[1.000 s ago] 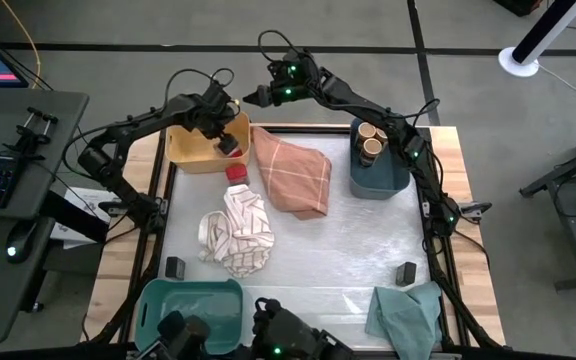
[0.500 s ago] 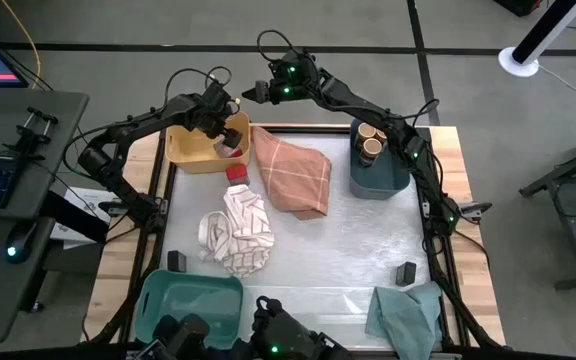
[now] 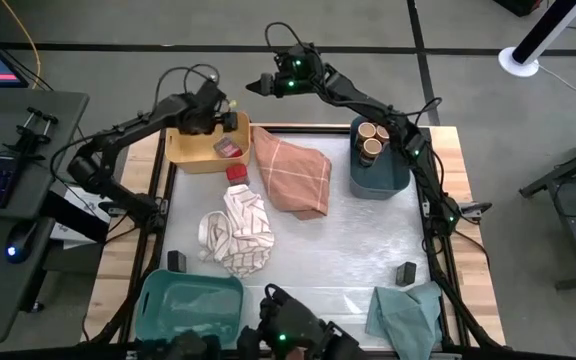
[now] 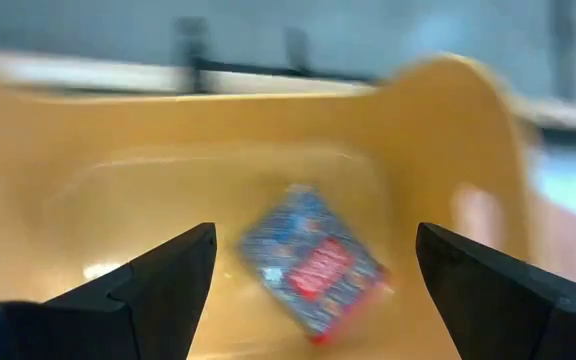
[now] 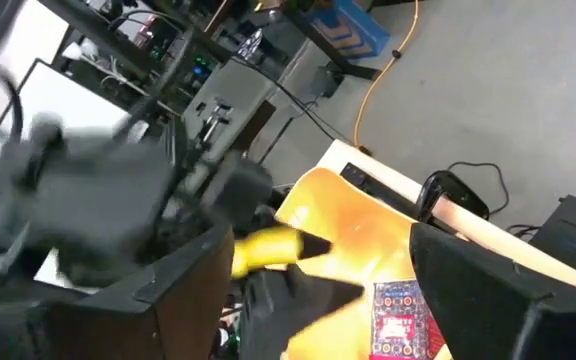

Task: Sort spices by type
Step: Put the right red seasoning can into the yellow bin

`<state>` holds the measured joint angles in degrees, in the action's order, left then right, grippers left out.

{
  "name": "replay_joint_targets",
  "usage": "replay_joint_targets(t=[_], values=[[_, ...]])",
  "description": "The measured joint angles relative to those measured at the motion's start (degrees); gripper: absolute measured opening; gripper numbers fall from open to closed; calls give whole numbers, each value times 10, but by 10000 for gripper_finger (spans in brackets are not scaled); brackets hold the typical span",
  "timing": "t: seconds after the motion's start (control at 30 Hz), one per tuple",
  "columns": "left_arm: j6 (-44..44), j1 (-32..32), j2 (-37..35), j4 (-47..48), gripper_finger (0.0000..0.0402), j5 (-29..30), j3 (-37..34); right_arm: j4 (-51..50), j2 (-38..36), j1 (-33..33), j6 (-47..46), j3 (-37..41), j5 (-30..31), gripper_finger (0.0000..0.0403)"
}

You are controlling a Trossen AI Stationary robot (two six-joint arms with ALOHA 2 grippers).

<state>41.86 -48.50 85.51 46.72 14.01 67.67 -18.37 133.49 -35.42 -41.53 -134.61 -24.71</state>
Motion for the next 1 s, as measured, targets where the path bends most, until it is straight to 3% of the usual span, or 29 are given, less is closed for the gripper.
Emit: replay_joint_targets(t=[0.07, 0.33, 0.5, 0.9, 1.0], values=[[65, 15, -4, 1, 331, 41, -30, 0, 0, -6, 0, 0, -14, 298], [178, 48, -4, -92, 331, 2, -104, 0, 0, -19, 9, 0, -28, 298], [184, 42, 17, -134, 331, 2, -109, 0, 0, -20, 10, 0, -33, 298], [235, 30, 59, -136, 331, -9, -109, 0, 0, -13, 15, 0, -45, 298], [213, 30, 59, -137, 331, -13, -109, 0, 0, -13, 15, 0, -46, 298]])
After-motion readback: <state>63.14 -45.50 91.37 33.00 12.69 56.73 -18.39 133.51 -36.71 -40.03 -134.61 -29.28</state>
